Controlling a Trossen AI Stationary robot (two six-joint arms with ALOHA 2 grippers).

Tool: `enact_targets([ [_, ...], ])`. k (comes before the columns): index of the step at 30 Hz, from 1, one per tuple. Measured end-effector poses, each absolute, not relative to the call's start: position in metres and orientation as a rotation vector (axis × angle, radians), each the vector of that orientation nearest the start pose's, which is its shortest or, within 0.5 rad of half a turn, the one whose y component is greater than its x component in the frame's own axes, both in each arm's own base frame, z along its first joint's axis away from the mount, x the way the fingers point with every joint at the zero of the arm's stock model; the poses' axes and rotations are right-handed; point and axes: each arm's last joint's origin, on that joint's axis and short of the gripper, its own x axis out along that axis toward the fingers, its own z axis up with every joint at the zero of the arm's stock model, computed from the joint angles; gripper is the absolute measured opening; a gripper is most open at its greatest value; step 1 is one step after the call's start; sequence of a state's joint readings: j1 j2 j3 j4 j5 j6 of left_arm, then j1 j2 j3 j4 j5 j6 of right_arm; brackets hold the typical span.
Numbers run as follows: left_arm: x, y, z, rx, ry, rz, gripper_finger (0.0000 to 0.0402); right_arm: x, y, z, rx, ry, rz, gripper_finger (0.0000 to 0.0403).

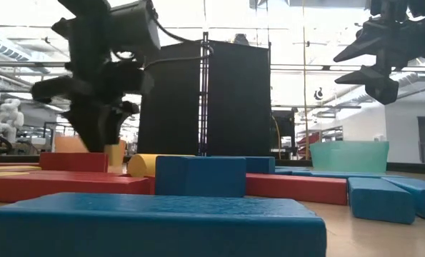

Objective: Sort blocks
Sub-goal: Put the yellow block into the orange bin

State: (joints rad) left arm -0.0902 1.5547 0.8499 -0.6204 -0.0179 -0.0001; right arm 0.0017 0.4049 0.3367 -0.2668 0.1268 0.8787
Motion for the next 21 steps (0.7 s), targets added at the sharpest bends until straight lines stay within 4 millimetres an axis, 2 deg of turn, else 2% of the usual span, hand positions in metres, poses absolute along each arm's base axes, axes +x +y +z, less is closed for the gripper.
enact_targets([
  [5,0.274,-0.011,0.187,-0.045,1.230,0.169,0.0118,0.117,-0.004,0.219,0.846,0.256,-0.265,0.0194],
  [9,0.269,0.010,0.217,-0.125,1.140,0.411,0.0118,0.117,-0.004,0.219,0.842,0.256,-0.267,0.0194],
  [17,0.220,0.062,0.264,-0.293,0.999,0.781,0.0117,0.117,-0.004,0.219,0.833,0.257,-0.265,0.0194],
  [21,0.197,0.086,0.279,-0.344,0.923,0.922,0.0117,0.117,-0.004,0.219,0.820,0.258,-0.263,0.0194],
])
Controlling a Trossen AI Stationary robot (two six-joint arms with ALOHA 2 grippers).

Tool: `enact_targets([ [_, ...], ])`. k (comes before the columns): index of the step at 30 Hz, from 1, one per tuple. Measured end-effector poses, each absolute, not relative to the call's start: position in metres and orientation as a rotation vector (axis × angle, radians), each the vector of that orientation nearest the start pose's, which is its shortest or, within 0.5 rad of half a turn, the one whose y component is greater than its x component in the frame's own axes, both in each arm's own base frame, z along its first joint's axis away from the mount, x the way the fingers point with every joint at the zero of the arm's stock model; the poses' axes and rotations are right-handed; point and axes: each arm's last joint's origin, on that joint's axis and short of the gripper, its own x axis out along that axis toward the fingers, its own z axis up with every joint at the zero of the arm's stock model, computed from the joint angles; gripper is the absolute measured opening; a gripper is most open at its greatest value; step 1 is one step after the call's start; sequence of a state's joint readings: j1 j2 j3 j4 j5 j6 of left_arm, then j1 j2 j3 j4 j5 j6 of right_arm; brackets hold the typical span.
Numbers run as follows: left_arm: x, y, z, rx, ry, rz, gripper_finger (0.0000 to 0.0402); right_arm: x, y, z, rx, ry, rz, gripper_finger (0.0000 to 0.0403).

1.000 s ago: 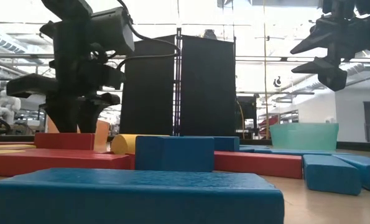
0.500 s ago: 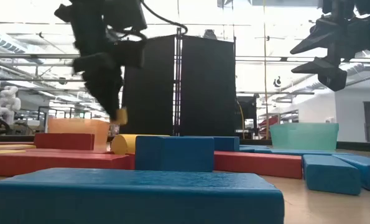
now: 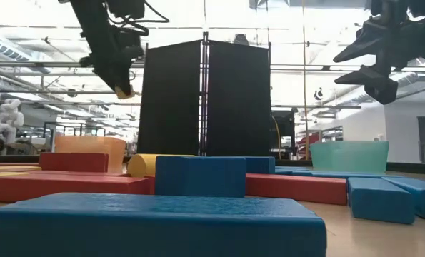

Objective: Sort blocks
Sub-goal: Put the yellow block into the orange bin

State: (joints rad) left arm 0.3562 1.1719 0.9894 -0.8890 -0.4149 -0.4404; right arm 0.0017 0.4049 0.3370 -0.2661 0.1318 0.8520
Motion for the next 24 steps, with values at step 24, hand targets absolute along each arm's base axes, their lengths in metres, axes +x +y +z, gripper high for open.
enact_targets([
  [24,0.123,0.177,0.266,-0.827,0.722,1.422,0.0117,0.117,-0.004,0.219,0.813,0.259,-0.261,0.0194],
])
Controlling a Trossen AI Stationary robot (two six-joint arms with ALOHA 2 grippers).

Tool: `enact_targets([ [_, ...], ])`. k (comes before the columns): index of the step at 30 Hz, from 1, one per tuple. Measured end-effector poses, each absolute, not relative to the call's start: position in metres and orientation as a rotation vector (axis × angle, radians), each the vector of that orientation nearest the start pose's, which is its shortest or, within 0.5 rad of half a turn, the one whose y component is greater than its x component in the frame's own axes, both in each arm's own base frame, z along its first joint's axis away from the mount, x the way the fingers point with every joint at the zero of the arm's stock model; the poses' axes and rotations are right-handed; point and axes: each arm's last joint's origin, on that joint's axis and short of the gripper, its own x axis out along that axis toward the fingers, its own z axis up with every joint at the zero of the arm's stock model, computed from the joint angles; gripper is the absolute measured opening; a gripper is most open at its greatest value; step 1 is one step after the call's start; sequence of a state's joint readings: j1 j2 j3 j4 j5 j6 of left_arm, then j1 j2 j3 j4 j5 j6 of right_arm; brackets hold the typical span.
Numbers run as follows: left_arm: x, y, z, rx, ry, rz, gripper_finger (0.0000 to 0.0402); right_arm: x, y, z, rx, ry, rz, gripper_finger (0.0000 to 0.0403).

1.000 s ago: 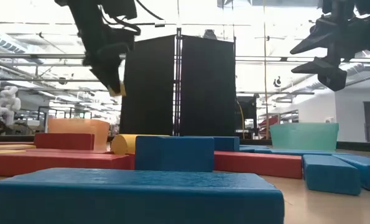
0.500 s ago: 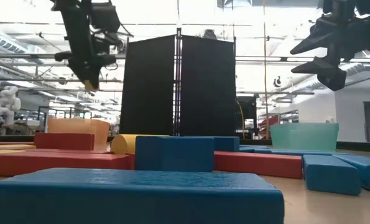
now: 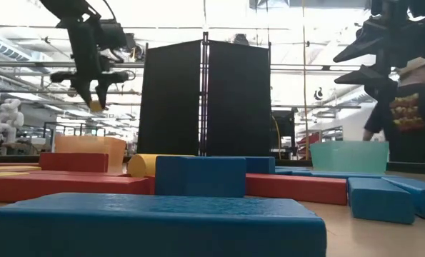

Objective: Sort blocks
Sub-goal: Put the yellow block into the orange bin

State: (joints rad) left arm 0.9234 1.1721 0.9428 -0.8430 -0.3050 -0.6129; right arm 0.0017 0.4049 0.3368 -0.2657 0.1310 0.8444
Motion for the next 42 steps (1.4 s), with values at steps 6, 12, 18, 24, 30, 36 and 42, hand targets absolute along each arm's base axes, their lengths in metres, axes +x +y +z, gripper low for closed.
enact_targets([
  [6,0.121,0.176,0.238,-0.911,0.754,1.445,0.0117,0.117,-0.004,0.219,0.813,0.260,-0.261,0.0194],
  [12,0.122,0.178,0.228,-0.930,0.780,1.478,0.0120,0.117,-0.004,0.219,0.813,0.260,-0.261,0.0194],
  [18,0.124,0.181,0.224,-0.935,0.778,1.512,0.0153,0.117,-0.004,0.219,0.813,0.260,-0.261,0.0194],
  [24,0.125,0.182,0.220,-0.932,0.805,1.508,0.0180,0.117,-0.004,0.219,0.813,0.260,-0.261,0.0194],
  [30,0.135,0.181,0.222,-0.915,0.795,1.385,0.0200,0.117,-0.004,0.219,0.813,0.260,-0.261,0.0194],
  [36,0.168,0.169,0.227,-0.885,0.762,0.951,0.0205,0.117,-0.004,0.219,0.813,0.260,-0.261,0.0194],
  [42,0.208,0.134,0.235,-0.845,0.742,0.508,0.0205,0.117,-0.004,0.219,0.813,0.261,-0.261,0.0194],
])
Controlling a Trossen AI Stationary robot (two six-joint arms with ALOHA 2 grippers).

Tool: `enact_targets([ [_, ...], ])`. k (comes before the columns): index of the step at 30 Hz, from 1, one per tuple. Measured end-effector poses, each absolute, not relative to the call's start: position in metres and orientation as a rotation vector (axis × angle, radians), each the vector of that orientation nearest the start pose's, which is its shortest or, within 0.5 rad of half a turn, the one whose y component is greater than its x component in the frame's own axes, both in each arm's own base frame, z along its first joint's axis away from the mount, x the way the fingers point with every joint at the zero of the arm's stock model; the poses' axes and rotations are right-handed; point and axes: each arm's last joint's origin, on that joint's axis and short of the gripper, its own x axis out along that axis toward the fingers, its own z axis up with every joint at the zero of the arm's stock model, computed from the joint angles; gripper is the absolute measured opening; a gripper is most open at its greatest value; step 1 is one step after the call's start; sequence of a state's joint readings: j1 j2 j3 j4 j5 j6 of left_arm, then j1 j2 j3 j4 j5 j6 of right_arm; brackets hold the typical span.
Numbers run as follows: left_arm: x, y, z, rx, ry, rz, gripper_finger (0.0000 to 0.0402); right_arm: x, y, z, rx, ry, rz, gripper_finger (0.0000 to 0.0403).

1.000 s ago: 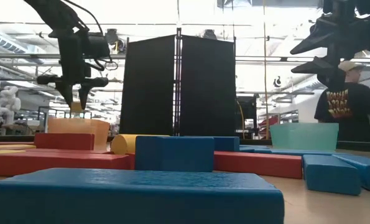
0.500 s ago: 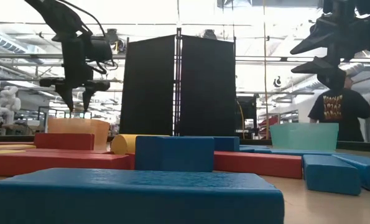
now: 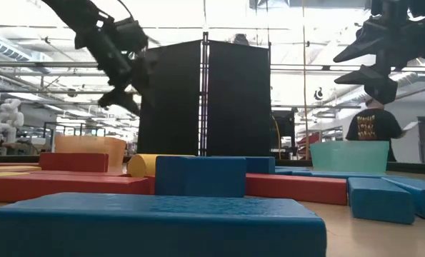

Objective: Sort blocks
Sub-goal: Put the yellow block into the orange bin

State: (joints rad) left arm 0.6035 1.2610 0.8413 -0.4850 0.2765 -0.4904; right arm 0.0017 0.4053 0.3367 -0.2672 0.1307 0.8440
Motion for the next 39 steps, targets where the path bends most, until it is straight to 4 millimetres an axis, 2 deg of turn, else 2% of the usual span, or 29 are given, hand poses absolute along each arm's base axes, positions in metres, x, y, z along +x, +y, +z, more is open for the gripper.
enact_targets([
  [4,0.231,0.093,0.237,-0.750,0.789,0.304,0.0205,0.117,-0.004,0.219,0.813,0.261,-0.261,0.0194],
  [9,0.250,0.038,0.240,-0.459,0.808,0.069,0.0205,0.117,-0.004,0.219,0.813,0.261,-0.262,0.0194],
  [12,0.257,0.013,0.244,-0.320,0.763,-0.001,0.0205,0.117,-0.004,0.219,0.813,0.261,-0.262,0.0194],
  [15,0.264,-0.005,0.249,-0.240,0.683,0.000,0.0206,0.117,-0.004,0.219,0.813,0.261,-0.262,0.0194],
  [20,0.277,-0.019,0.246,-0.417,0.599,0.140,0.0206,0.117,-0.004,0.219,0.817,0.261,-0.262,0.0194],
  [23,0.285,-0.030,0.236,-0.539,0.634,0.198,0.0206,0.117,-0.004,0.219,0.817,0.260,-0.262,0.0194],
  [27,0.302,-0.049,0.232,-0.643,0.716,0.232,0.0199,0.117,-0.004,0.219,0.827,0.260,-0.263,0.0194],
  [31,0.316,-0.063,0.236,-0.687,0.827,0.306,0.0186,0.117,-0.004,0.219,0.842,0.258,-0.265,0.0194],
  [39,0.342,-0.093,0.246,-0.678,0.838,0.346,0.0180,0.117,-0.004,0.219,0.851,0.255,-0.265,0.0194],
])
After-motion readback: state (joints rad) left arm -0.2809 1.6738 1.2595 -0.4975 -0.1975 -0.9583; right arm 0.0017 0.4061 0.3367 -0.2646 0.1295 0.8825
